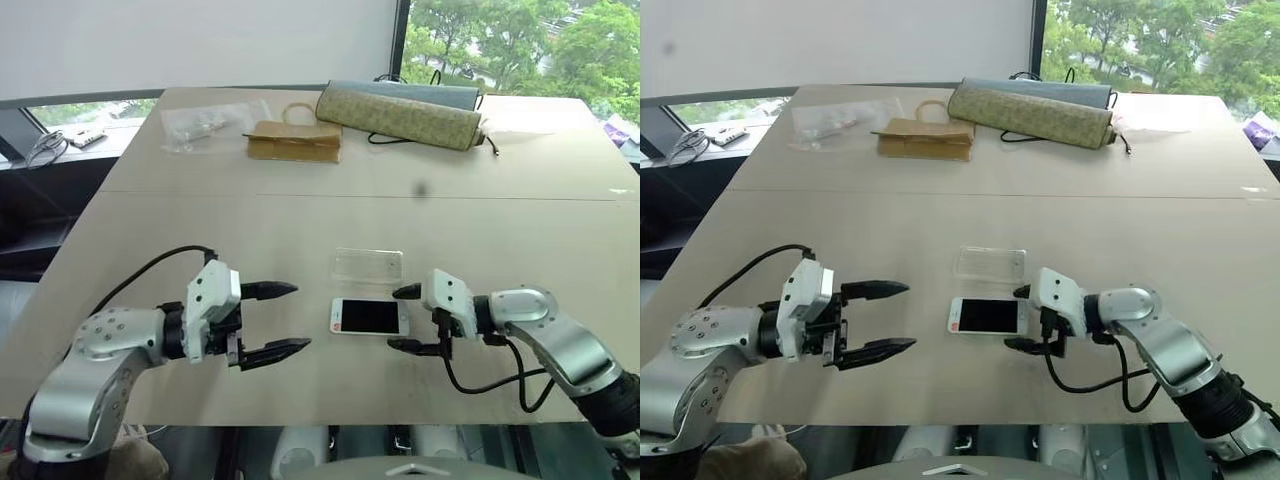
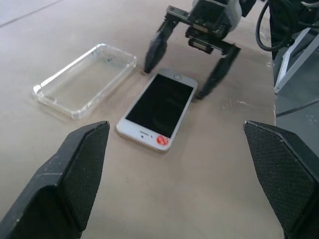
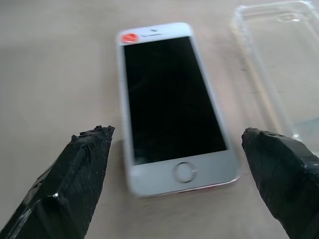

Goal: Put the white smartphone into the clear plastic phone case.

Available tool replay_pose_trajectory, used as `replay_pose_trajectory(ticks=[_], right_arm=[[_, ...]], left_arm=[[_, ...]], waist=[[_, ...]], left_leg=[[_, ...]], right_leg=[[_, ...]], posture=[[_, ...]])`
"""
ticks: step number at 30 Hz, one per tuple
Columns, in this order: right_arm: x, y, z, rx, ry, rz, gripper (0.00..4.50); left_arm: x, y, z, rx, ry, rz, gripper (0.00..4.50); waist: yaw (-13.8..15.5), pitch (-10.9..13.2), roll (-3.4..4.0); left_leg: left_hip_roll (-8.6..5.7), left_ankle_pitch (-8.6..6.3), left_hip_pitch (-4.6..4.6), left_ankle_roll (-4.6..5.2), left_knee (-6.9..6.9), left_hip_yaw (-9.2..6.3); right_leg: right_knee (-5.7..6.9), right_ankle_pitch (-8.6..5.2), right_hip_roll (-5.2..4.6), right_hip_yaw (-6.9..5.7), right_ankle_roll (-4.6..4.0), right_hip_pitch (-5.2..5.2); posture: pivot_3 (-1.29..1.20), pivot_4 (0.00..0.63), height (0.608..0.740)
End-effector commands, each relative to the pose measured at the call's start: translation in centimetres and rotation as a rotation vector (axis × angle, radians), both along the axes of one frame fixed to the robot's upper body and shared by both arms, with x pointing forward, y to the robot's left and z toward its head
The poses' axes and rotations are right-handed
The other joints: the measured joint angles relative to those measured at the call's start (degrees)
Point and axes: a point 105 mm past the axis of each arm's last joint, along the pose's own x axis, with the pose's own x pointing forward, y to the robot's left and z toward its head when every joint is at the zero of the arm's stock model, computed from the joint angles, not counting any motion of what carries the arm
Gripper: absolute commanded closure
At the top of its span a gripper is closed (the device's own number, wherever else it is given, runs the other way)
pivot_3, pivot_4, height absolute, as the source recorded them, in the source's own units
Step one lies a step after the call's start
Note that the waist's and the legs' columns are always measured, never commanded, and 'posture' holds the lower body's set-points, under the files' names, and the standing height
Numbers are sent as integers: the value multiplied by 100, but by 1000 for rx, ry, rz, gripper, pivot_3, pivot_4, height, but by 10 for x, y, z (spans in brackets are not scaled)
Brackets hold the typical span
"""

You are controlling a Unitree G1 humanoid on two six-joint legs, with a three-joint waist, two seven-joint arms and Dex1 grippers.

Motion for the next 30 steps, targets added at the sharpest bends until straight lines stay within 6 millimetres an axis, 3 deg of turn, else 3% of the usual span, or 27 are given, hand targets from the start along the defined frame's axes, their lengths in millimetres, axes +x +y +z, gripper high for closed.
replay_pose_trajectory(ticks=[1, 6, 9, 14, 17, 20, 25, 27, 30], right_arm=[[-3, 1, -2, -31, -19, 27, 0], [-16, -6, -19, -134, 50, 78, 0], [-6, -6, -25, -167, 46, 48, 0], [1, -4, -29, -169, 39, 33, 1564], [0, -4, -30, -175, 19, 40, 1563], [-2, -2, -16, -127, -35, 73, 1563], [-4, 6, 44, 65, -99, 119, 1563], [3, 7, 64, 104, -140, 106, 1563], [14, 4, 77, 88, -168, 90, 1563]], left_arm=[[-1, 7, 6, 5, -46, 4, 76], [1, 14, 1, 9, -57, 32, 76], [-3, 18, -6, 17, -53, 44, 76], [-2, 23, -11, 23, -63, 75, 0], [-1, 23, -14, 20, -59, 80, 0], [0, 23, -16, -1, -52, 95, 0], [5, 22, -21, -18, -49, 113, 0], [9, 21, -22, -43, -41, 129, 0], [12, 19, -22, -54, -42, 123, 0]], waist=[[5, 0, 0], [5, -2, 3], [0, -4, 2], [-18, -11, -5], [-14, -12, -4], [-14, -12, -4], [-1, 2, 16], [-3, 3, 18], [-6, 4, 19]], left_leg=[[0, -1, -1, 1, -1, 0], [1, -12, 3, 19, -1, -4], [1, -12, 3, 19, -5, -4], [6, -12, 13, 19, -12, -4], [8, -15, 37, 14, -18, -3], [9, -28, 48, -9, -25, 1], [8, -15, 26, 13, -28, 4], [8, -13, -4, 13, -25, 0], [8, -13, -8, 13, -25, 0]], right_leg=[[0, 0, 0, 0, 0, -2], [1, -1, -3, -6, 1, 0], [-5, -1, -4, -6, 0, 1], [-12, 0, -1, -11, -1, 3], [-11, -6, -5, -11, 6, 18], [-11, -9, -10, -8, 11, 21], [-13, 5, -13, -8, -12, 5], [-14, 7, -11, -14, -14, -18], [-16, 7, -10, -16, -14, -22]], posture=[[0, 150, 740], [0, 150, 740], [0, 150, 740], [0, 150, 740], [0, 150, 740], [0, 150, 740], [0, 150, 740], [0, 150, 740], [0, 150, 740]])
